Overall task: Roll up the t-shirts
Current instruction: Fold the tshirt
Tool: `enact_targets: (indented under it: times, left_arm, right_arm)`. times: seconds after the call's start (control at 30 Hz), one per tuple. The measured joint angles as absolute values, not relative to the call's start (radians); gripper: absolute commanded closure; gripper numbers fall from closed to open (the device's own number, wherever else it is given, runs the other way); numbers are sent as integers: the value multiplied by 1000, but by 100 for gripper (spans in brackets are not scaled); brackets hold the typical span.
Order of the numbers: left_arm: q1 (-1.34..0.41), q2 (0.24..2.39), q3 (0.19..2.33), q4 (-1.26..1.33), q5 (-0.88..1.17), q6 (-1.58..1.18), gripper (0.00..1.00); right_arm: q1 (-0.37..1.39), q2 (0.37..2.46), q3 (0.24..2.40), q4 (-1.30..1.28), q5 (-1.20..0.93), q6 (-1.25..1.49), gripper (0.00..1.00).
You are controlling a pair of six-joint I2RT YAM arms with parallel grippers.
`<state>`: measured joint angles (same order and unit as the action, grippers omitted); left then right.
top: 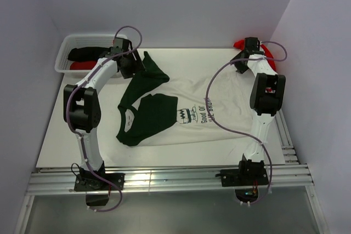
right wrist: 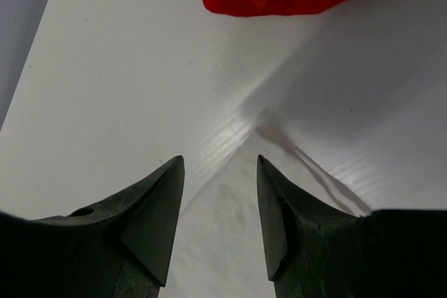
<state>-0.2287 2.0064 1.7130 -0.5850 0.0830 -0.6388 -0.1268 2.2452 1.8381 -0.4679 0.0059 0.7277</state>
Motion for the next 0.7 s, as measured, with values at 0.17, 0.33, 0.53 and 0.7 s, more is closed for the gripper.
enact_targets:
  times: [0.17, 0.33, 0.53, 0.7]
  left_arm:
    - [-229, 2028, 1742, -577, 106, -639, 29]
    - [-229, 2030, 1761, -565, 128, -638, 29]
    - [-229, 2031, 1766, -556, 134, -638, 29]
    - [-229, 2035, 1766, -546, 134, -638, 29]
  right_arm:
    - [-127, 2322, 1919, -510, 3, 773, 47]
    - [-127, 2323, 1881, -511, 2, 799, 47]
    - [-126, 2319, 1864, -501, 6, 803, 49]
    - [-125, 2327, 1884, -529, 15, 796, 75]
